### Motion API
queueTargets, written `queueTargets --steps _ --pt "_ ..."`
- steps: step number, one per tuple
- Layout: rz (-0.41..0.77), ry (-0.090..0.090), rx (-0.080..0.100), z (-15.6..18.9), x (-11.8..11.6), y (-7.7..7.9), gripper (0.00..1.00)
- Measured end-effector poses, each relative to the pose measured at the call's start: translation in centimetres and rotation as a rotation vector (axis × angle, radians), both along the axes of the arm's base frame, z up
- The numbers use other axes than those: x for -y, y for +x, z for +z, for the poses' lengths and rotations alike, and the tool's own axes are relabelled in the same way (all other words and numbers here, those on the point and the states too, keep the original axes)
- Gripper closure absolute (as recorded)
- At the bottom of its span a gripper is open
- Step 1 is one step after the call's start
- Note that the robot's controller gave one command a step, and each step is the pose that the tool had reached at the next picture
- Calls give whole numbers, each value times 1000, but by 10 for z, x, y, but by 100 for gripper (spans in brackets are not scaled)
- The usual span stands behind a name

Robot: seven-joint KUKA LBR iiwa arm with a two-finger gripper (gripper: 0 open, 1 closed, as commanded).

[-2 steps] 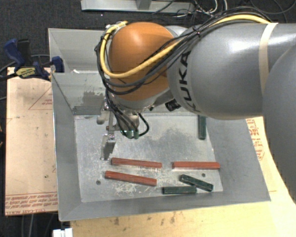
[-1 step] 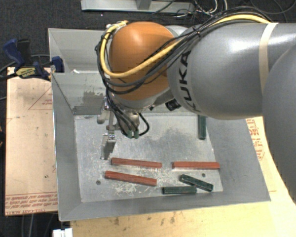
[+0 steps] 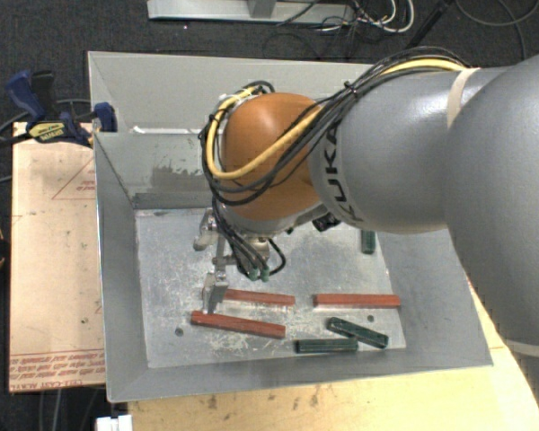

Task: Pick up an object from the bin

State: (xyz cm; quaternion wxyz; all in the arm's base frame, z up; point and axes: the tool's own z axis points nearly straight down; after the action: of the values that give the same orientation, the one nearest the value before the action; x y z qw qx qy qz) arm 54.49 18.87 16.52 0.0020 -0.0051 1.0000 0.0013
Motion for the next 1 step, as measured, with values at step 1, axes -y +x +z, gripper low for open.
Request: queueTargets --steps 1 --pt "70 -3 -9 -11 30 -5 0"
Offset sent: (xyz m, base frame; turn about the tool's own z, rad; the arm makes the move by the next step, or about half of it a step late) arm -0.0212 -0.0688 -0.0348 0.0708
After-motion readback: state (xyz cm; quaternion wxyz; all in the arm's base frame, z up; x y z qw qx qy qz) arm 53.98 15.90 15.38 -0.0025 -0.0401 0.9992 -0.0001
